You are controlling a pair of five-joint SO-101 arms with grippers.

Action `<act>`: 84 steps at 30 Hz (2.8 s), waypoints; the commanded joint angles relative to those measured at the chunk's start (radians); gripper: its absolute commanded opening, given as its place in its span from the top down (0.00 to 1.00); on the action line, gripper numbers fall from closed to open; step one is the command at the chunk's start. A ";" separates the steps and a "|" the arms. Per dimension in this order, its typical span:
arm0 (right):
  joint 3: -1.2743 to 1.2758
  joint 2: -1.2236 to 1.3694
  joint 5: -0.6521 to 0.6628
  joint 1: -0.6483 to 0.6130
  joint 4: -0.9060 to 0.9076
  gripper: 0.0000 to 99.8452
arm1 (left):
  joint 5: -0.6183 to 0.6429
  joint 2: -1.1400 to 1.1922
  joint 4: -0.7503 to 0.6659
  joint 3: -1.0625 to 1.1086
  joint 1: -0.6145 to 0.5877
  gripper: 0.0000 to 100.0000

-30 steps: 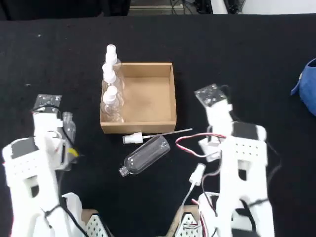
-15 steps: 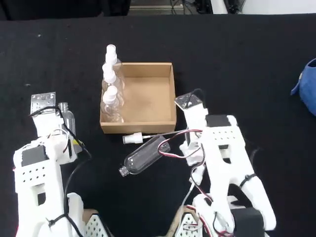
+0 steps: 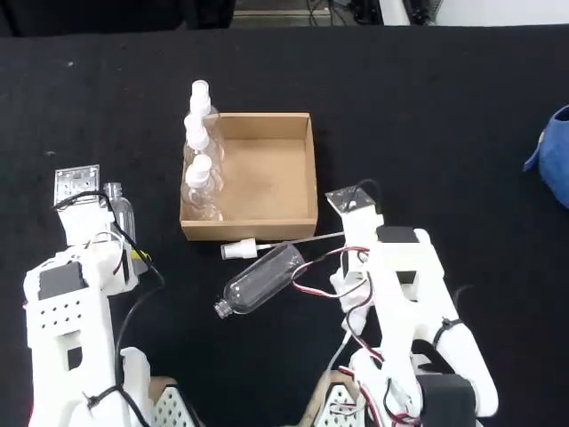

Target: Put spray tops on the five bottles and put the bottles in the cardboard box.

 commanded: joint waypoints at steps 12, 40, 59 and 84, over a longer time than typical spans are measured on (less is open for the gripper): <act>-0.127 -0.030 -0.008 0.023 0.049 0.99 | 0.009 -0.023 -0.015 -0.010 0.012 0.97; 0.002 -0.199 1.344 -0.029 0.219 0.84 | 0.009 -0.034 -0.015 0.012 0.010 0.97; 0.110 -0.200 1.198 -0.258 0.094 0.84 | 0.005 -0.034 -0.015 0.012 0.010 0.97; -0.380 -0.193 1.309 0.348 0.417 0.99 | 0.008 -0.035 -0.009 -0.048 0.005 0.97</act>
